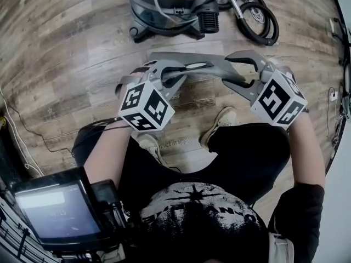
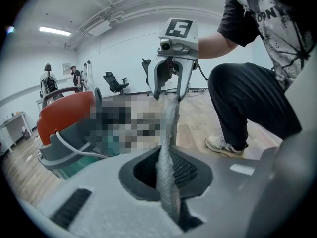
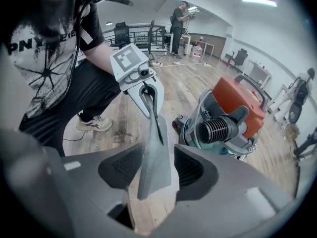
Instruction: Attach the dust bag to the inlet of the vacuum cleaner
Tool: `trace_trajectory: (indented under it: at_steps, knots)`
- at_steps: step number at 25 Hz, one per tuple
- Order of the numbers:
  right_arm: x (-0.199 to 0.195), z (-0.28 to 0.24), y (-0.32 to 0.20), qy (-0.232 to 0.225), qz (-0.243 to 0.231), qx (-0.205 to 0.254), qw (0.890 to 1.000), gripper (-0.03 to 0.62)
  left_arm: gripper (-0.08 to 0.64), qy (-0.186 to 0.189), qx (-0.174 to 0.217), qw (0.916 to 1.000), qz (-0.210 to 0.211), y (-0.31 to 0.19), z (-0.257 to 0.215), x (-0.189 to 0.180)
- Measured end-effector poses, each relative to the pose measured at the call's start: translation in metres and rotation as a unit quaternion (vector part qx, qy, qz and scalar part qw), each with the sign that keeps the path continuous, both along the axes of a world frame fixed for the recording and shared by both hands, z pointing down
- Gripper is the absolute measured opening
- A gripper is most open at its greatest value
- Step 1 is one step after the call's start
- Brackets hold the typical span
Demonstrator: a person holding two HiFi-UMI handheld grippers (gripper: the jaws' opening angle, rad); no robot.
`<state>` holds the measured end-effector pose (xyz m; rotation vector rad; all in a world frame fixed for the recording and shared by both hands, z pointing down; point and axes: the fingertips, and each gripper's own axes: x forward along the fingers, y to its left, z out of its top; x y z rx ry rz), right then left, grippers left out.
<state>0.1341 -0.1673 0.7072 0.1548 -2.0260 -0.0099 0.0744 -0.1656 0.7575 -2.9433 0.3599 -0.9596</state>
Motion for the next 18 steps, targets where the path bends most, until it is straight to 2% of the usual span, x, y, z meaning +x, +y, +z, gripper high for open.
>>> trace_trajectory:
  at_steps: [2, 6, 10, 12, 14, 18]
  knots:
    - [-0.01, 0.008, 0.002, 0.02, -0.021, 0.028, 0.999, 0.229, 0.028, 0.002, -0.009, 1.0, -0.002, -0.001, 0.001, -0.001]
    - [-0.018, 0.029, -0.003, 0.071, -0.056, 0.074, 0.993, 0.217, 0.028, 0.001, -0.013, 0.9999, -0.001, 0.0, -0.001, 0.001]
    - [-0.02, 0.036, -0.006, 0.089, -0.073, 0.102, 0.988, 0.091, 0.028, -0.002, -0.016, 0.9999, -0.003, 0.001, 0.003, 0.001]
    - [-0.019, 0.039, -0.006, 0.093, -0.074, 0.104, 0.987, 0.05, 0.028, -0.008, -0.018, 0.9998, 0.001, 0.003, 0.006, 0.001]
    - [-0.018, 0.04, -0.012, 0.092, -0.069, 0.1, 0.988, 0.041, 0.028, -0.012, -0.019, 0.9998, 0.003, -0.001, 0.007, 0.002]
    - [-0.015, 0.037, -0.017, 0.098, -0.067, 0.086, 0.989, 0.038, 0.029, 0.005, -0.037, 0.9993, 0.001, -0.004, 0.005, 0.007]
